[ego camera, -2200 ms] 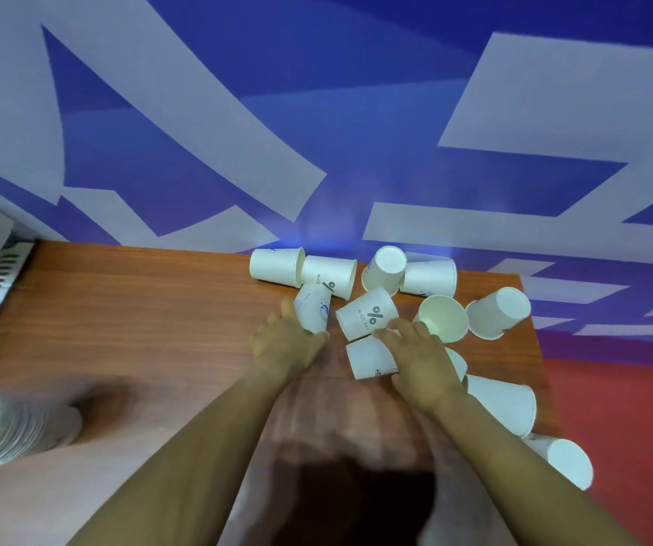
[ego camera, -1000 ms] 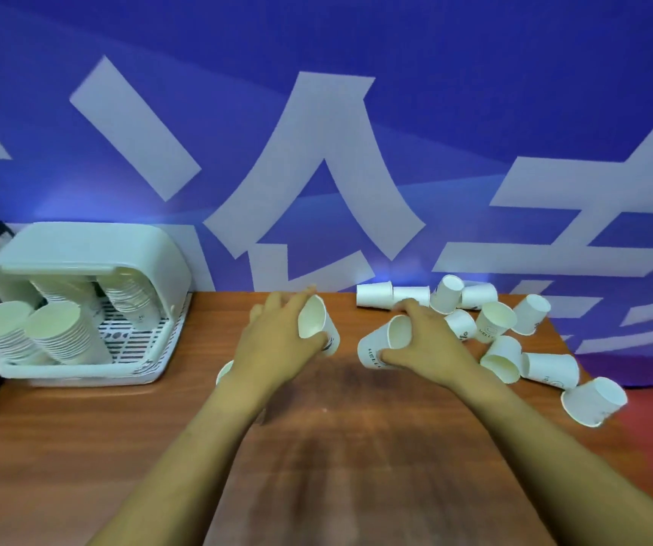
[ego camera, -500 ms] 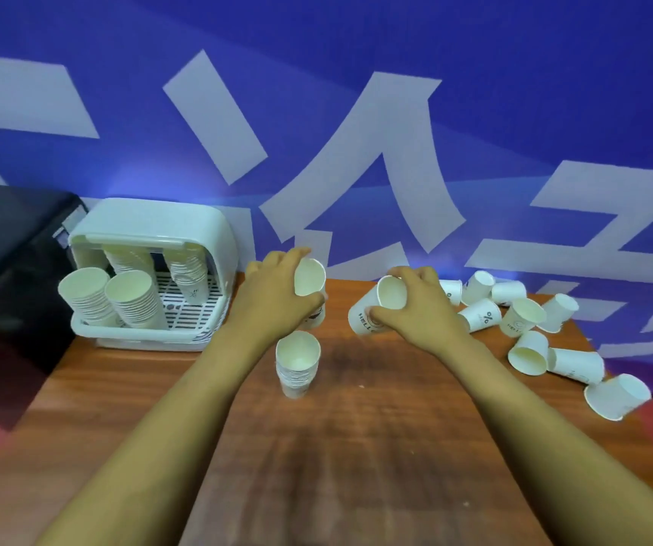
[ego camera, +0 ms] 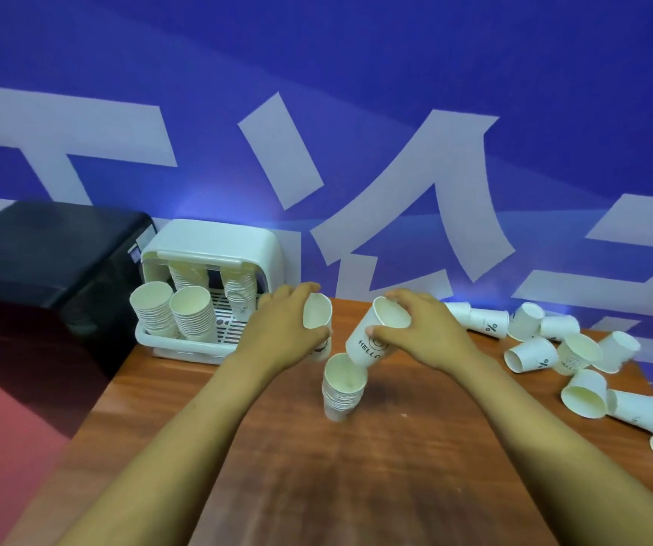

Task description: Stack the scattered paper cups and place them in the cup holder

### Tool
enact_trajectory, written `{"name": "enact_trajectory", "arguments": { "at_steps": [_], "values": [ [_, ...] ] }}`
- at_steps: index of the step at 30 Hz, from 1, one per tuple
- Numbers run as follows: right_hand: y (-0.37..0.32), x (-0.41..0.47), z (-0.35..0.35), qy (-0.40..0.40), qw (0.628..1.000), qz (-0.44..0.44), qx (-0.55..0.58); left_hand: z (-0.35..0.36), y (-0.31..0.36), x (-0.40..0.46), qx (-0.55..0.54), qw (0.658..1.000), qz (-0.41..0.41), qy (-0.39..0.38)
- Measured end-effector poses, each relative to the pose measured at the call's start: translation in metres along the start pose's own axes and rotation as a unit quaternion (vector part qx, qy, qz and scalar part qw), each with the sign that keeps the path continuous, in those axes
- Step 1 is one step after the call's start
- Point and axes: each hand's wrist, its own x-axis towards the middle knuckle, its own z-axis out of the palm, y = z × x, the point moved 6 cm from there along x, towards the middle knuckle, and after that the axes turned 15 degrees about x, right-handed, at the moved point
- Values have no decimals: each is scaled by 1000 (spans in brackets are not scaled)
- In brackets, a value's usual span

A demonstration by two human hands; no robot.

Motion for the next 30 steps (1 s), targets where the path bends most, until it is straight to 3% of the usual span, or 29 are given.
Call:
{"name": "enact_trajectory", "arguments": {
  "at_steps": [8,19,30],
  "values": [
    [-61,36,54,-17,998,22,-57,-32,-83,27,-21,999,28,3],
    [-146,93,213,-69,997,-3,-35,-73,-271,39,3,997,-78,2],
    [-192,123,257,0,997,-74,-24,-64,-309,65,8,998,-60,18]
  ]
}}
